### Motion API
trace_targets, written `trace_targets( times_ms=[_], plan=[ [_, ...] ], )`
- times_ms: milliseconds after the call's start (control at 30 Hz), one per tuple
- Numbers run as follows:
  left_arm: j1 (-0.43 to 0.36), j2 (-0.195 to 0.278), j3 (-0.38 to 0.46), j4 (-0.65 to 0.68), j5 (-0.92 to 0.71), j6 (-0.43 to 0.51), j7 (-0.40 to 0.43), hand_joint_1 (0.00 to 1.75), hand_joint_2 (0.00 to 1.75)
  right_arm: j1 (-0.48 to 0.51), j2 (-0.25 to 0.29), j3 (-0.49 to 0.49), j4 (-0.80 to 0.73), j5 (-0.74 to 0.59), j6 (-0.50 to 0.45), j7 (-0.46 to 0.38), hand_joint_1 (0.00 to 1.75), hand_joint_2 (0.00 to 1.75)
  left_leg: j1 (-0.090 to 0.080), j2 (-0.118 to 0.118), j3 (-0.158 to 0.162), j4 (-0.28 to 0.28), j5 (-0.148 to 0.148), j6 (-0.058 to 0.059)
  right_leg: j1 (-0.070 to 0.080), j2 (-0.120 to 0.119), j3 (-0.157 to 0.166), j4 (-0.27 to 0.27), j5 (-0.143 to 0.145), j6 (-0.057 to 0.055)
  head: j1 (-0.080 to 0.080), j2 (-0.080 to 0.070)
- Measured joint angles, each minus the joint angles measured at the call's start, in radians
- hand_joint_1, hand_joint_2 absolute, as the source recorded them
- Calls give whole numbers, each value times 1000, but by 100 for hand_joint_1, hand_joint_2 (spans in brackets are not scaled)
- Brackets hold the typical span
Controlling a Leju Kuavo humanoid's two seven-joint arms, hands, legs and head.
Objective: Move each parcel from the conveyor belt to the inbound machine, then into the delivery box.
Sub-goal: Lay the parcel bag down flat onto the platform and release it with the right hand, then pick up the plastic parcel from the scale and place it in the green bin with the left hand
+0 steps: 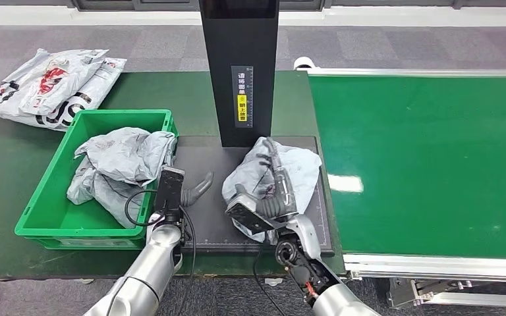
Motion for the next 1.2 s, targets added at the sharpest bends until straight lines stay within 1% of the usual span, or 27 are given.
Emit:
trace_targets(
  times_ms=[67, 200, 367, 533, 633, 733, 800, 900, 1000, 1067, 1167, 1200],
  plan=[
    [4, 4, -15, -14, 36, -8, 0, 0, 175, 3, -9, -62, -37, -47, -2, -49, 0, 175, 0, 0, 0, 0, 0, 0, 0, 0, 0, 0, 0, 0, 0, 0],
    [3, 12, -37, -25, 59, -14, 0, 0, 175, 2, -25, -153, -71, -69, -2, -80, 0, 175, 0, 1, 0, 0, 0, 0, 0, 1, 0, 0, 1, 0, 0, 0],
    [3, 13, -70, -29, 67, -27, 0, 0, 175, 15, -27, -226, -110, -71, -2, -129, 0, 175, 0, 2, 1, 0, 0, 0, 0, 1, 0, 0, 1, -1, 0, 0],
    [2, 13, -82, -31, 69, -39, 0, 0, 175, 21, -26, -268, -129, -77, -2, -148, 0, 175, 0, 2, 1, 0, 0, 0, 0, 2, -1, 0, 1, -1, 0, 0],
    [1, 14, -102, -24, 48, -91, 0, 0, 175, 28, -26, -294, -147, -115, -2, -177, 0, 175, 0, 2, 0, 0, 0, 0, 0, 2, -1, 0, 1, -1, 0, 0],
    [-11, 14, -160, 24, -54, -162, 13, 0, 175, 31, -27, -309, -171, -198, -2, -188, 0, 175, -1, 3, 1, 0, 0, 0, -1, 2, 0, 0, 1, -1, 0, 0],
    [-23, 13, -222, 86, -180, -185, 65, 0, 175, 31, -31, -310, -178, -247, -1, -189, 0, 175, -1, 3, 1, 0, 0, 0, -1, 3, 0, 0, 1, -1, 0, 0],
    [-29, 14, -330, 164, -376, -218, 196, 0, 175, 29, -38, -310, -180, -290, 0, -187, 0, 175, -2, 4, 1, 0, 0, 0, -2, 3, 0, 0, 1, -1, 0, 0],
    [-40, 13, -423, 210, -510, -249, 302, 0, 175, 33, -45, -309, -189, -298, 1, -170, 0, 175, -2, 0, 2, 0, 0, 0, -2, 0, 2, 0, 0, 0, 0, 0],
    [-56, 12, -474, 230, -575, -281, 353, 0, 175, 41, -49, -307, -207, -292, 6, -152, 0, 175, -2, -3, 5, 0, -1, 1, -2, -4, 7, -1, -2, 1, 0, 0],
    [-81, 12, -530, 253, -641, -324, 410, 27, 175, 55, -53, -304, -236, -283, 23, -131, 0, 175, -2, -5, 15, -1, -4, 2, -2, -6, 19, -2, -5, 2, 0, 0],
    [-86, 11, -542, 257, -658, -334, 428, 71, 175, 57, -54, -303, -243, -281, 29, -128, 0, 175, -2, -5, 18, -1, -6, 3, -2, -7, 23, -2, -7, 2, 0, 0]
  ],
)
